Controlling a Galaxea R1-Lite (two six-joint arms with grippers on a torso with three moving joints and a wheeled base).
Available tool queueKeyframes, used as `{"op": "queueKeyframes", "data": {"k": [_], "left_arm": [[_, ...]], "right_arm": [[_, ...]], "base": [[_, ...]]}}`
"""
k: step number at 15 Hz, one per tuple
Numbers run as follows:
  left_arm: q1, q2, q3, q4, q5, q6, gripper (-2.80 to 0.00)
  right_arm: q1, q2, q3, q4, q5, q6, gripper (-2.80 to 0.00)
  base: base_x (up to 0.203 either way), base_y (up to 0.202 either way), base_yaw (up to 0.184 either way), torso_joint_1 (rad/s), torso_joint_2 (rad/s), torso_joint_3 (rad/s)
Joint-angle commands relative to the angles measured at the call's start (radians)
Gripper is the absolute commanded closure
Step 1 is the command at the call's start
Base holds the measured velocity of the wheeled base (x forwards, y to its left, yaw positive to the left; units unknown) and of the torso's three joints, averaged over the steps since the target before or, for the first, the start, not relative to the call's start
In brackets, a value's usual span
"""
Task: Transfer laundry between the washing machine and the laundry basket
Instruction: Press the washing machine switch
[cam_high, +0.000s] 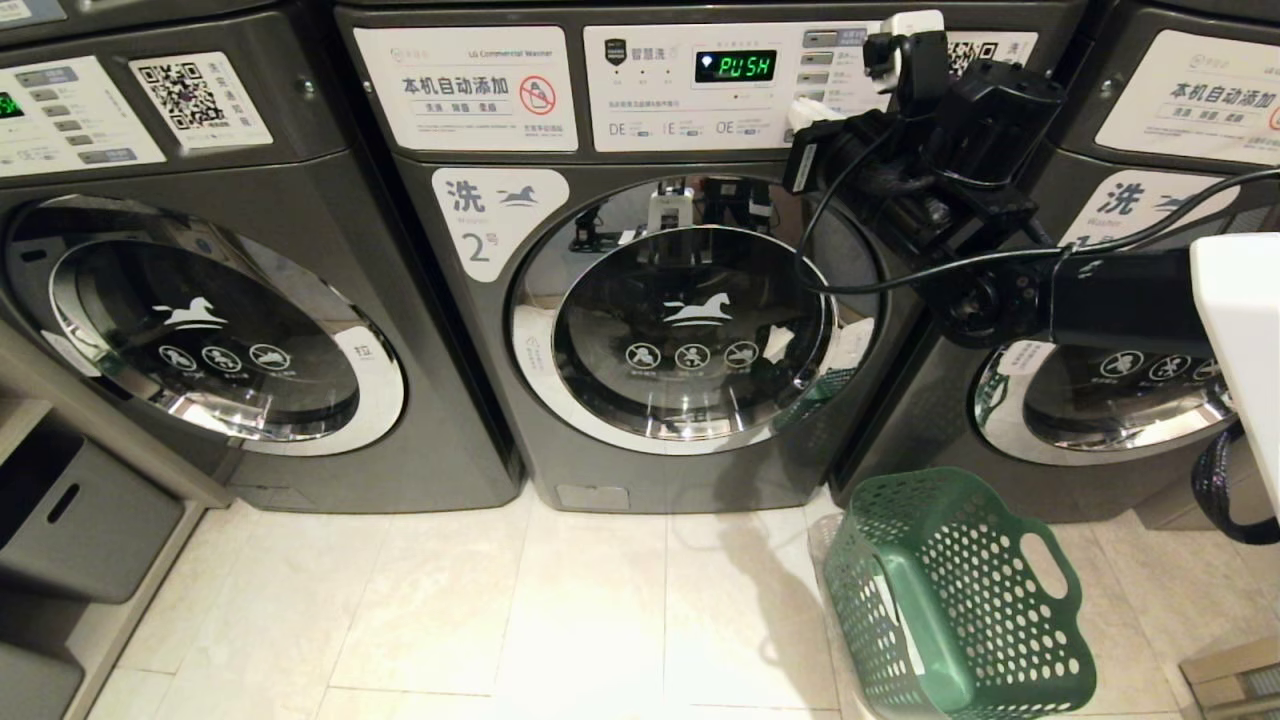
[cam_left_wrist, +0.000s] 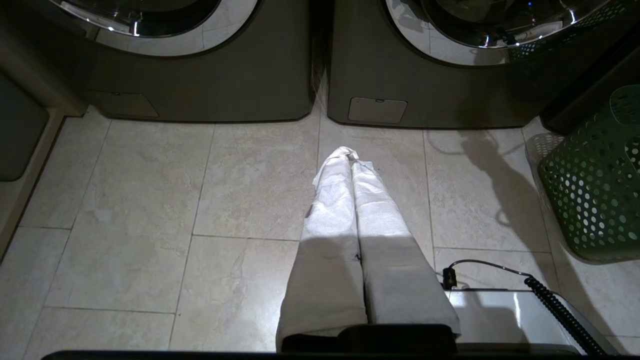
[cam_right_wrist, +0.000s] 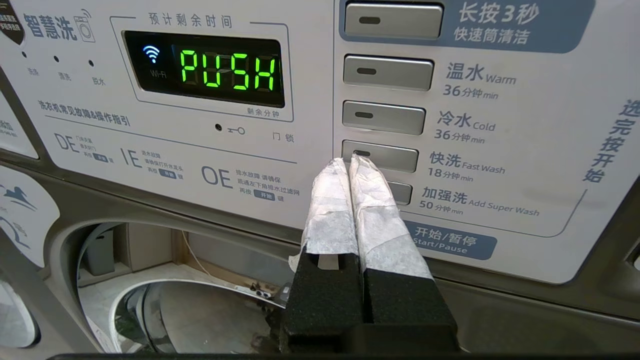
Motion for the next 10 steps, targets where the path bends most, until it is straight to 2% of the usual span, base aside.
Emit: {"op": "queueKeyframes", "data": {"k": [1, 7, 10], "left_arm": [[0.000, 0.000, 0.000, 0.002, 0.000, 0.000, 0.00], [0.000, 0.000, 0.000, 0.000, 0.000, 0.000, 0.00], [0.000, 0.000, 0.000, 0.002, 0.001, 0.000, 0.00]], "right_arm": [[0.000, 0.005, 0.001, -0.006, -0.002, -0.001, 0.00], [-0.013, 0.008, -0.006, -0.008, -0.008, -0.002, 0.00], [-0.014, 0.002, -0.002, -0.005, -0.036, -0.002, 0.00]], "base": [[0.000, 0.000, 0.000, 0.000, 0.00, 0.000], [0.000, 0.000, 0.000, 0.000, 0.00, 0.000], [0.000, 0.000, 0.000, 0.000, 0.00, 0.000]]}}
